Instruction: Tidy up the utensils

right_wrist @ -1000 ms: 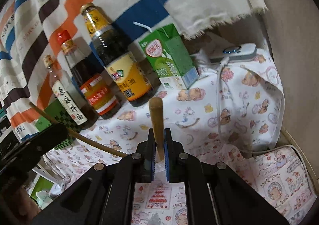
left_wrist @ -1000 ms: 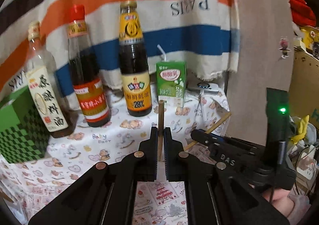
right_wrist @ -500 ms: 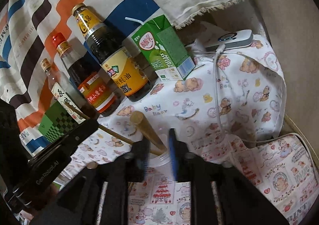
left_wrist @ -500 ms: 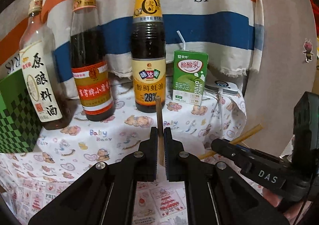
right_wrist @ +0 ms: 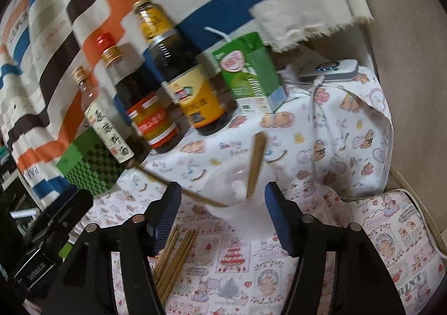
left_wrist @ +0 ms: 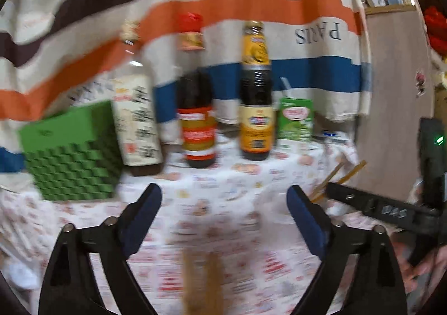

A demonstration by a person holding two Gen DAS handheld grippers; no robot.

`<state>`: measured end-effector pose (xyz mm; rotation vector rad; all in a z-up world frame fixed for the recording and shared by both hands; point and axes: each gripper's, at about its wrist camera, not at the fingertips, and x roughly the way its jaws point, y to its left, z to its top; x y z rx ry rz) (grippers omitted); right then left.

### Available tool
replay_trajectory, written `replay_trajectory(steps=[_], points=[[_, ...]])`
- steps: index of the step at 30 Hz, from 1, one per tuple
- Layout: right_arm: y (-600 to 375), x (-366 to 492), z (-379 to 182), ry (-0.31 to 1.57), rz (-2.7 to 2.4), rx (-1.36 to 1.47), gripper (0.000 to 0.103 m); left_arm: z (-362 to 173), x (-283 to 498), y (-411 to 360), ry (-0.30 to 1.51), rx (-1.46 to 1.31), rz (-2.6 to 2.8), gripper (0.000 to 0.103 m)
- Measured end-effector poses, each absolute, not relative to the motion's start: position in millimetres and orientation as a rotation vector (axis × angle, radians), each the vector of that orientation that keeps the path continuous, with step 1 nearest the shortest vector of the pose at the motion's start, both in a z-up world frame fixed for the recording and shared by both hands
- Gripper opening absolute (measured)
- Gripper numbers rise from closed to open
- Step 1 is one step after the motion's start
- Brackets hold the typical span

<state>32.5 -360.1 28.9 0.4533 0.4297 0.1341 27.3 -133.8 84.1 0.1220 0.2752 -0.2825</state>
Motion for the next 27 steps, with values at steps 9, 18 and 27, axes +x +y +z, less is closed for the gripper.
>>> replay_trajectory(steps=[9, 18, 27], points=[[-332, 30, 19, 0.516, 0.189, 0.458, 0.067, 70, 6, -72, 0.262, 0.091, -0.109, 0.102], [-300, 32, 2, 0.554, 0.18, 0.37, 0.067, 40, 13, -50, 0.36, 0.069, -0.041, 0.102], [-287, 36, -10, 0.614, 0.247, 0.364, 0.067, 35, 14, -38, 0.412, 0.045, 0.042, 0.102]])
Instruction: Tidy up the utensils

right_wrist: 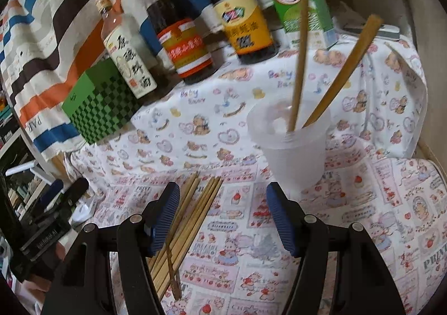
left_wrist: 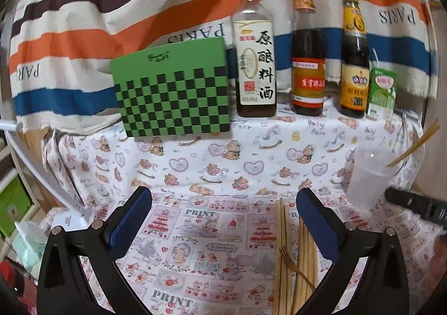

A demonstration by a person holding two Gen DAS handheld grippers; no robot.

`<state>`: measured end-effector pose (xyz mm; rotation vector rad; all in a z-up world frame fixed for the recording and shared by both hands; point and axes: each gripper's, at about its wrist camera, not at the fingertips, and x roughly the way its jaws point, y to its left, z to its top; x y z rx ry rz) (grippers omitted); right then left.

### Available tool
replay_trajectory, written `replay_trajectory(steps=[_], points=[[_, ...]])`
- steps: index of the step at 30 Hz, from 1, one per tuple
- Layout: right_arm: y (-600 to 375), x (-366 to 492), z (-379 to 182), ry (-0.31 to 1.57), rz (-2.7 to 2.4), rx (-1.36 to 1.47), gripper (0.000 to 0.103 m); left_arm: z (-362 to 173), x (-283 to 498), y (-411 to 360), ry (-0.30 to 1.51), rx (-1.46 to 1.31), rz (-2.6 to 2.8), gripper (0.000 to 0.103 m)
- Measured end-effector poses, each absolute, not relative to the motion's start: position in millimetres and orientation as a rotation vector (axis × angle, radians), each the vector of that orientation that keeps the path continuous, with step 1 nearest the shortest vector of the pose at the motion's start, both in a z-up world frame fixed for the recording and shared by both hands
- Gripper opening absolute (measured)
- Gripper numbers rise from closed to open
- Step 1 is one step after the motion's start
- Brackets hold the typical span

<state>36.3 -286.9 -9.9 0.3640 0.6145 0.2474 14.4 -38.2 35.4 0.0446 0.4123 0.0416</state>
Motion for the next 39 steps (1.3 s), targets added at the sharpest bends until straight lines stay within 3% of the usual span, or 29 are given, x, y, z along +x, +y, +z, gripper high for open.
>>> replay_trajectory(steps=[7, 12, 24, 29, 32, 39], points=[[-247, 25, -21, 0.612, 0.224, 0.208, 0.063, 37, 14, -25, 0.399, -0.002, 0.101, 0.102], [-221, 30, -40, 0.74, 0.379, 0.164, 0.036, 35, 19, -19, 0.425, -0.009, 0.118, 0.102], [-169, 18, -68, 0.842, 0.475, -0.099, 0.025, 31, 25, -10, 0.465, -0.002, 0.207, 0.102], [-168, 20, -71, 0.86, 0.461, -0.106, 0.025, 31, 26, -6, 0.475, -0.019, 0.216, 0.102], [-168, 19, -70, 0.864, 0.468, -0.109, 0.018, 30, 26, -5, 0.483, -0.02, 0.209, 0.102], [-171, 20, -71, 0.901, 0.486, -0.075, 0.014, 27, 29, -4, 0.5, -0.019, 0.209, 0.102]])
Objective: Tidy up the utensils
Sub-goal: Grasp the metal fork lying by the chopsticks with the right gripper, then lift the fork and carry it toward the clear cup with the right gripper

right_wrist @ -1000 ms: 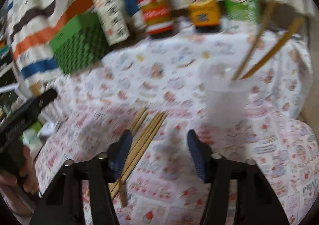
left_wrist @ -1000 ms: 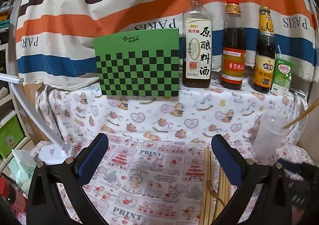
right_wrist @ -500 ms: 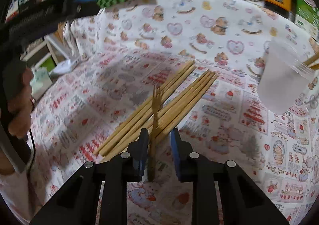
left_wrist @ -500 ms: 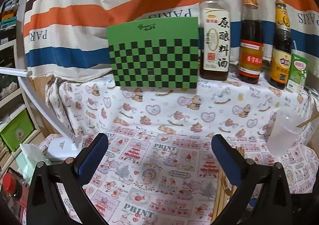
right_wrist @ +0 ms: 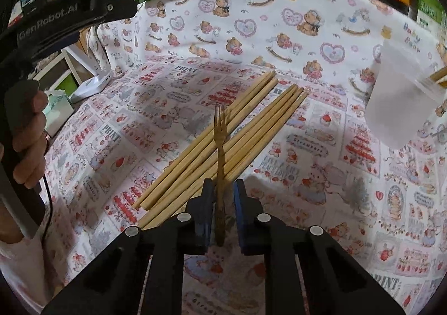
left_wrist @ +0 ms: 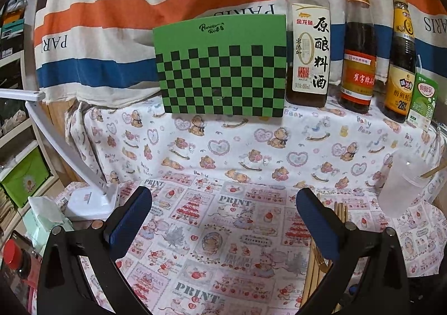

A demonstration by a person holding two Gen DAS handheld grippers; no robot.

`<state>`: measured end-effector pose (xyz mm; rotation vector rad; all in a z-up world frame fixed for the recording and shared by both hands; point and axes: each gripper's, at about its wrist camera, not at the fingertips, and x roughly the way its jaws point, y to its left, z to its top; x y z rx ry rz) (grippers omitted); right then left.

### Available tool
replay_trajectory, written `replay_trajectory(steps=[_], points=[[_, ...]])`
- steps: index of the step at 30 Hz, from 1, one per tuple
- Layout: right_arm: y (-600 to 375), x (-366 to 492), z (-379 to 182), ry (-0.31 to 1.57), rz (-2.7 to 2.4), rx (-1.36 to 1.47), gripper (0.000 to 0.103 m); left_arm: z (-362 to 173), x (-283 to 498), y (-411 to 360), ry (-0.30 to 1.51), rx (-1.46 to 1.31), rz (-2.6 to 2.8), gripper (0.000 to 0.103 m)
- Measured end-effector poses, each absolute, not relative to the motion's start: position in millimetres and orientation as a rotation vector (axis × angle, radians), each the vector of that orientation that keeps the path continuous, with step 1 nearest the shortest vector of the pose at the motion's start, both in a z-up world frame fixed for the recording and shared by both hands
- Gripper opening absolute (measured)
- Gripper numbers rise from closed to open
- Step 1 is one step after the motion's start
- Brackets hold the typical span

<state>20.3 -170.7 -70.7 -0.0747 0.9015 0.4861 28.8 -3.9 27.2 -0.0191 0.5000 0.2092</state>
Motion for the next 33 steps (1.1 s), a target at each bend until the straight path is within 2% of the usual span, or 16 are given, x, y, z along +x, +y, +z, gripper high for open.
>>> replay_trajectory(steps=[5, 15, 23, 31, 32, 33], points=[[-169, 19, -70, 0.914, 0.505, -0.089, 0.009, 26, 30, -4, 0.511, -0.024, 0.203, 0.102], [-179, 28, -73, 0.966, 0.501, -0.053, 0.009, 25, 32, 2, 0.502, -0.022, 0.259, 0.102], [-183, 30, -73, 0.93, 0.429, -0.06, 0.007, 25, 32, -3, 0.505, 0.014, 0.247, 0.102], [-208, 27, -48, 0.824, 0.439, 0.063, 0.007, 25, 32, 0, 0.507, -0.014, 0.241, 0.102], [-210, 27, -45, 0.811, 0.437, 0.078, 0.002, 25, 33, 1, 0.507, -0.015, 0.242, 0.102], [-212, 27, -41, 0.799, 0.435, 0.087, 0.002, 25, 32, 1, 0.507, -0.016, 0.244, 0.102]])
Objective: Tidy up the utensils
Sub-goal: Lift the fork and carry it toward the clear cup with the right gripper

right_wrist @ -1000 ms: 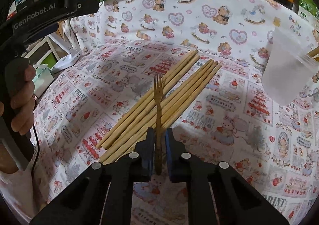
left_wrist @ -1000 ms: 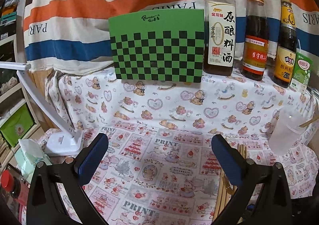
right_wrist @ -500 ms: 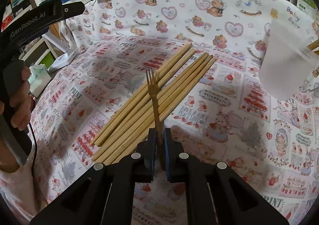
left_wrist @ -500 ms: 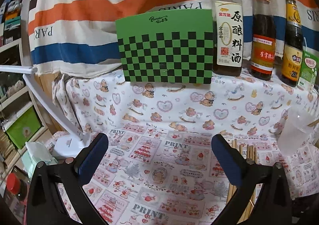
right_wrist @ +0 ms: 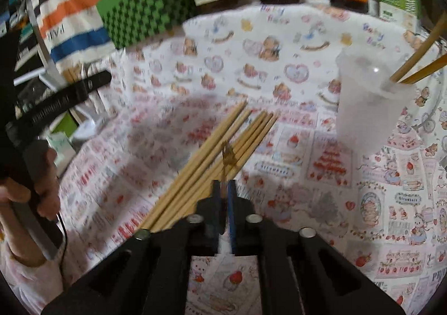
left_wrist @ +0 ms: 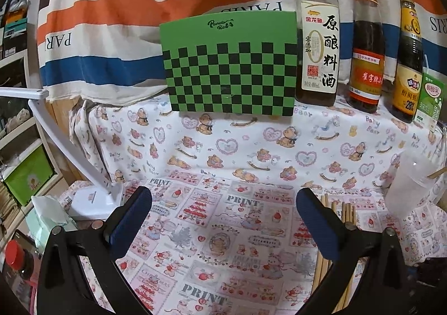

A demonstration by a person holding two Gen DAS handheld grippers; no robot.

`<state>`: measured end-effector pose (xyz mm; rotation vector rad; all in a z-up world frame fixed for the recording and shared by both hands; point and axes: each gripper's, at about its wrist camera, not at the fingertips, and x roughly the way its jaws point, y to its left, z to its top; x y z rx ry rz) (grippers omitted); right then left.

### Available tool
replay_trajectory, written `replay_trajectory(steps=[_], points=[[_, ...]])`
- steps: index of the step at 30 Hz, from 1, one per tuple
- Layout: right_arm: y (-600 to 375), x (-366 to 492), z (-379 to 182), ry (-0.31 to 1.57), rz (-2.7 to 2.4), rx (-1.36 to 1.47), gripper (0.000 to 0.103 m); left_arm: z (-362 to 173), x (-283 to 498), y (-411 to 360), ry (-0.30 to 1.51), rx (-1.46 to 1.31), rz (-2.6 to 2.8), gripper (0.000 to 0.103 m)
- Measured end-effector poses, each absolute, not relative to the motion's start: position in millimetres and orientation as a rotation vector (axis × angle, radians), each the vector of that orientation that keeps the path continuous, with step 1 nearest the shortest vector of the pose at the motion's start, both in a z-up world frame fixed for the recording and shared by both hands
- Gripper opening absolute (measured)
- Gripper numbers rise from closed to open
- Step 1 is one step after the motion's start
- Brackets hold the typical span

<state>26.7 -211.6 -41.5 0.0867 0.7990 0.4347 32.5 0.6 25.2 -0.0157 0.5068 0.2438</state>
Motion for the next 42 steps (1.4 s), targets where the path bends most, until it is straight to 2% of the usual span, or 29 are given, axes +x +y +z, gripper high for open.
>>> replay_trajectory(steps=[4, 16, 19, 21, 23, 29, 32, 33, 39, 42], points=[[-216, 26, -34, 0.763, 0.428, 0.088, 0.002, 25, 33, 1, 0.507, -0.014, 0.244, 0.102], [-218, 48, -60, 0.864, 0.461, 0.135, 0.003, 23, 35, 0, 0.509, -0.006, 0.253, 0.102], [-213, 56, -63, 0.896, 0.469, 0.153, 0.007, 20, 39, 4, 0.52, -0.035, 0.265, 0.102], [-210, 59, -61, 0.883, 0.467, 0.156, 0.019, 17, 41, 7, 0.531, -0.053, 0.242, 0.102], [-207, 62, -60, 0.874, 0.454, 0.146, 0.021, 13, 44, 8, 0.546, -0.055, 0.227, 0.102], [-202, 72, -76, 0.923, 0.457, 0.156, 0.02, 0, 57, 2, 0.63, -0.054, 0.149, 0.102], [-205, 73, -78, 0.932, 0.471, 0.174, 0.006, -7, 62, -7, 0.675, -0.039, 0.102, 0.102], [-206, 73, -78, 0.933, 0.477, 0.18, 0.004, -9, 63, -11, 0.686, -0.031, 0.096, 0.102], [-216, 63, -72, 0.921, 0.48, 0.183, 0.004, -14, 64, -23, 0.709, -0.011, 0.06, 0.102], [-224, 60, -73, 0.994, 0.417, 0.154, 0.004, -12, 62, -23, 0.7, -0.015, 0.061, 0.102]])
